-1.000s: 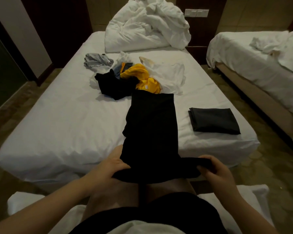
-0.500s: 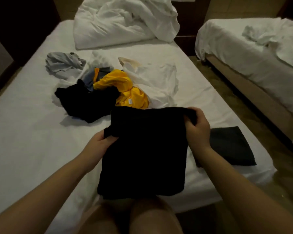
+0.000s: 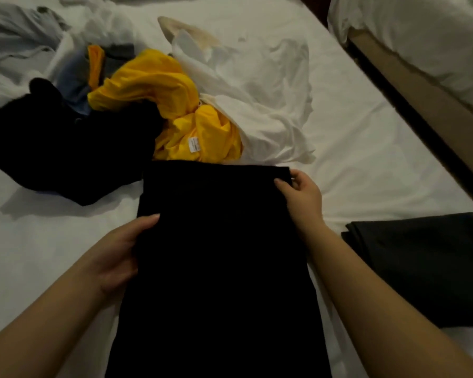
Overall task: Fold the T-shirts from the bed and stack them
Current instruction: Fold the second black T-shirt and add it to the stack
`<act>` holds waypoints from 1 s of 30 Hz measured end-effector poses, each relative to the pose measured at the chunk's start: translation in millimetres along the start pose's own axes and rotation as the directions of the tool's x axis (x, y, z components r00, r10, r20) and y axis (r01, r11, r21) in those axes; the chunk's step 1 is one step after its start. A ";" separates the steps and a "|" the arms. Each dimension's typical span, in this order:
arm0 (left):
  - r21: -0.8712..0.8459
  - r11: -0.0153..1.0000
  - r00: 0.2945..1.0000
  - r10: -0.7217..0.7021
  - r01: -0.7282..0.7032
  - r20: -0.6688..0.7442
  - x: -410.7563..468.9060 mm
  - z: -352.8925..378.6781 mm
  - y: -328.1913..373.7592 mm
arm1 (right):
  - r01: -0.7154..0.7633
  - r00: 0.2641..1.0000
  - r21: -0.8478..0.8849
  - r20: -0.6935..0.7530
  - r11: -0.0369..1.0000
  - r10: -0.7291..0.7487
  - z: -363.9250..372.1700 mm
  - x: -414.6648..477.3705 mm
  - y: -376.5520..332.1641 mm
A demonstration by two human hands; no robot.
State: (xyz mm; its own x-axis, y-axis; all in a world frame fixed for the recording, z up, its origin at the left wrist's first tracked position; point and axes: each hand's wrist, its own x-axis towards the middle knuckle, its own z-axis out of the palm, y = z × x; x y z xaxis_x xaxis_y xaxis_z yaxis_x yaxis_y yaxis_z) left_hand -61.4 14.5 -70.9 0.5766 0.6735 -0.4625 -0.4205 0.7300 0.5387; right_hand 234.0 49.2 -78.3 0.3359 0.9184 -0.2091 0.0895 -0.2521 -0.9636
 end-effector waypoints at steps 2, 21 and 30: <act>-0.097 0.995 0.998 0.008 -0.003 0.055 -2.3 14.8 2.6 | 0.018 1.000 0.100 -0.012 0.995 -0.016 -0.6 -1.6 -5.8; 0.414 0.901 0.857 0.312 -0.130 -0.410 -97.4 33.0 -64.3 | -0.283 0.923 -0.120 0.234 0.952 0.304 -60.3 -110.8 3.6; 0.874 0.449 0.581 0.667 0.185 -0.466 -125.4 54.8 -132.5 | -0.213 0.969 -0.233 0.072 0.949 0.235 -59.1 -242.4 35.6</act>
State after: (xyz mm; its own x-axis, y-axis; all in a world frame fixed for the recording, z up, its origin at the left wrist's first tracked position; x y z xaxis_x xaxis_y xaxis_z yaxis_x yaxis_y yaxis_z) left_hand -39.5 -173.0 -45.7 -0.2717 0.9325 -0.2378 0.5298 0.3513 0.7719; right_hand 211.2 -200.4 -52.1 0.2795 0.8526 -0.4415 0.2321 -0.5061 -0.8307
